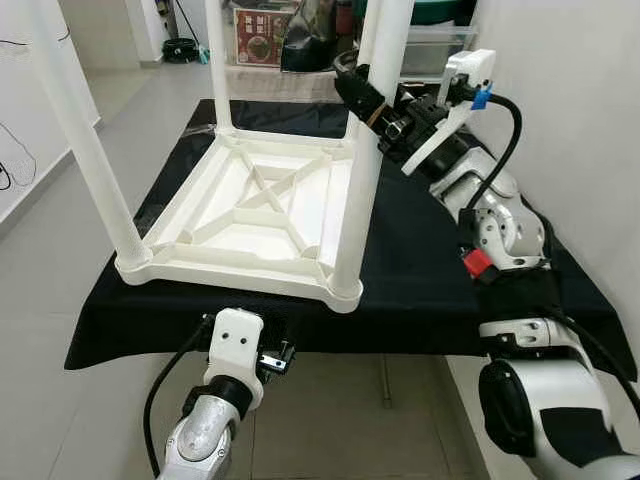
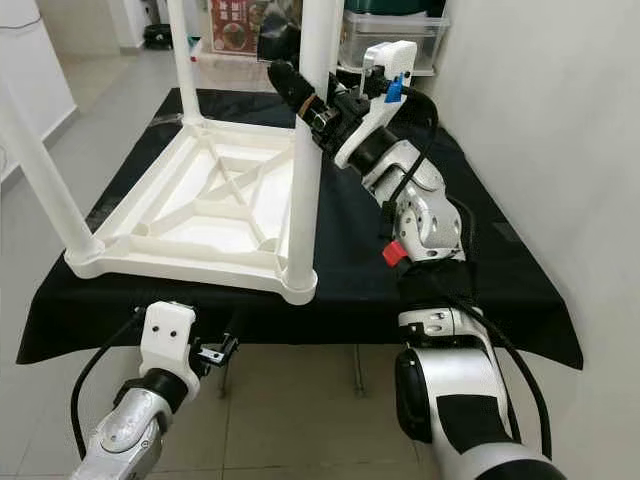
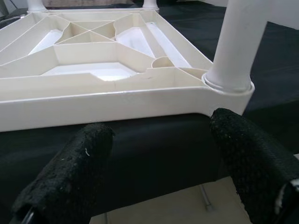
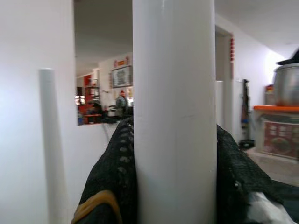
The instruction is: Building children table
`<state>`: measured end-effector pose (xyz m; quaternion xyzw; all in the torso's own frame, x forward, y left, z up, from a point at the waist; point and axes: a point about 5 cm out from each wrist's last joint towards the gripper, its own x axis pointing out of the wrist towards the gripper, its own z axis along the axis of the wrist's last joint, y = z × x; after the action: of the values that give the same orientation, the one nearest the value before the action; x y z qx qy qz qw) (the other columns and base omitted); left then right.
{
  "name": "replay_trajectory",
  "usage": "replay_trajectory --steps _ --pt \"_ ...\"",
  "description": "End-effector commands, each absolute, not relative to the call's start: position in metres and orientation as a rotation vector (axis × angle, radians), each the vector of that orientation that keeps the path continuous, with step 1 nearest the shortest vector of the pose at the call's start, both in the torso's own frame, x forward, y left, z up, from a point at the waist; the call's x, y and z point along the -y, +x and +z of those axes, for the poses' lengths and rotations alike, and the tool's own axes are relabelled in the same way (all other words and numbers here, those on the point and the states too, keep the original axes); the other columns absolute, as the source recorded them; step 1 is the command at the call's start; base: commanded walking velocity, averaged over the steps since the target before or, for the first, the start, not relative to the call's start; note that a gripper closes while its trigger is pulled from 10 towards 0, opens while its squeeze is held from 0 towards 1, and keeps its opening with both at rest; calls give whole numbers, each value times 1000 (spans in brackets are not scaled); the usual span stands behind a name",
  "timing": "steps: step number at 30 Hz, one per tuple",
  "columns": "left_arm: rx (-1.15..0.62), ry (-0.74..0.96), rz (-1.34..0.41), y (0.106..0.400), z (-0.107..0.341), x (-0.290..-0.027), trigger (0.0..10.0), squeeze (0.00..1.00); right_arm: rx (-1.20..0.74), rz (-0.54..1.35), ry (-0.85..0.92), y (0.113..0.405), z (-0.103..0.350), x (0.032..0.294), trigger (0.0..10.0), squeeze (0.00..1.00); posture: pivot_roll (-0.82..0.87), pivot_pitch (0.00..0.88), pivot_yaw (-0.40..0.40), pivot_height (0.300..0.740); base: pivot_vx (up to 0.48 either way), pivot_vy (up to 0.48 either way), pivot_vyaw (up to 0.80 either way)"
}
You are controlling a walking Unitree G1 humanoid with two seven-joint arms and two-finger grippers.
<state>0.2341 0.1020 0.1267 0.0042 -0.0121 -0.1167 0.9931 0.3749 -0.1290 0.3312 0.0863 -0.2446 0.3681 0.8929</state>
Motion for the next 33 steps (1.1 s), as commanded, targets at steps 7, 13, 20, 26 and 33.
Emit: replay_trajectory --steps 7,13,20,26,33 --pt "0 4 -235 231 122 -102 10000 0 478 450 272 394 327 168 0 0 42 39 -87 740 0 0 0" --pt "-2 5 -238 230 122 -102 10000 0 427 304 379 403 317 188 0 0 48 39 -88 740 0 0 0" --pt "-4 5 -242 229 122 -102 10000 0 264 90 648 414 291 218 0 0 52 36 -87 740 0 0 0" --pt "-7 7 -245 227 123 -103 10000 0 126 -60 897 414 251 234 0 0 69 58 -84 740 0 0 0" --pt "-11 18 -254 223 125 -104 10000 0 -14 -182 1121 406 198 236 0 0 82 84 -71 740 0 0 0"
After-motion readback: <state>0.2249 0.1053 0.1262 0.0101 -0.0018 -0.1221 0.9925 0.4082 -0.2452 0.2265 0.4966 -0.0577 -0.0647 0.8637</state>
